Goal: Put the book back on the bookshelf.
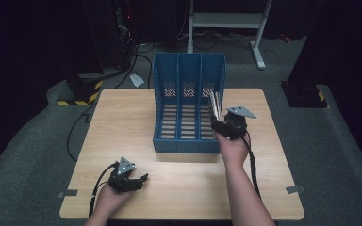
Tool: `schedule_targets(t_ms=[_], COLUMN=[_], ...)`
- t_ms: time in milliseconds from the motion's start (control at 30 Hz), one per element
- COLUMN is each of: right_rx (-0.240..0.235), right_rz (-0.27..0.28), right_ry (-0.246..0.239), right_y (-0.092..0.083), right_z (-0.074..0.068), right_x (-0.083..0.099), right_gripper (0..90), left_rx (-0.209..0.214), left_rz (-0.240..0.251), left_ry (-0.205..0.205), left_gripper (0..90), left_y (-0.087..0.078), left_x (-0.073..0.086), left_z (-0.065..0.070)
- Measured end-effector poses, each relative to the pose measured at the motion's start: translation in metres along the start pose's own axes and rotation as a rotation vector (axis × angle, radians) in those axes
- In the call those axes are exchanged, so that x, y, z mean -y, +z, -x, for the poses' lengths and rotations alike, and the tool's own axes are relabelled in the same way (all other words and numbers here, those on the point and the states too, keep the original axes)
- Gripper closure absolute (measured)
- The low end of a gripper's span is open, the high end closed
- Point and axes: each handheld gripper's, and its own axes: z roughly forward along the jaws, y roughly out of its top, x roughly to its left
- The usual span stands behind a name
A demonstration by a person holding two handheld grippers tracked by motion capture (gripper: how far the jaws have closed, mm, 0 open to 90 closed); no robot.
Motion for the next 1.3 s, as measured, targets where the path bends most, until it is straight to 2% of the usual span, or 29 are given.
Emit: schedule_targets(t_ms=[167, 300, 400, 533, 733, 833, 967, 1033, 1167, 1300], right_rx=[-0.001, 0.021, 0.036, 0.062, 0.093, 0.093, 0.09, 0.086, 0.095, 0.077], right_rz=[-0.014, -0.029, -0.054, -0.102, -0.204, -0.239, -0.24, -0.269, -0.284, -0.288], right_ry=[0.008, 0.013, 0.022, 0.009, -0.008, -0.024, -0.054, -0.057, -0.069, -0.064], right_y=[-0.01, -0.017, -0.02, -0.024, -0.036, -0.042, -0.051, -0.052, -0.054, -0.054], right_z=[0.017, 0.034, 0.049, 0.068, 0.091, 0.094, 0.093, 0.092, 0.091, 0.092], right_x=[0.006, 0.02, 0.037, 0.063, 0.112, 0.129, 0.14, 0.144, 0.147, 0.147], right_gripper=[29.9, 30.5, 30.1, 29.8, 29.0, 28.8, 29.0, 28.9, 28.7, 26.8], left_rx=[0.001, 0.0, 0.0, -0.001, 0.001, -0.005, -0.005, -0.006, -0.009, -0.012], left_rz=[0.0, 0.0, 0.001, 0.001, 0.002, 0.003, 0.0, 0.0, 0.0, 0.003], left_ry=[0.0, 0.0, 0.0, -0.001, -0.013, -0.006, -0.006, -0.006, -0.013, -0.02], left_gripper=[27.8, 27.8, 27.8, 27.9, 29.3, 29.3, 29.3, 29.2, 29.0, 28.9], left_y=[0.0, 0.0, 0.0, 0.0, 0.0, 0.001, 0.001, 0.001, 0.0, 0.0], left_x=[0.0, 0.0, 0.0, 0.0, 0.0, -0.001, -0.001, -0.001, 0.0, 0.0], left_z=[0.0, 0.0, 0.0, 0.0, 0.0, 0.0, 0.0, 0.0, 0.0, 0.001])
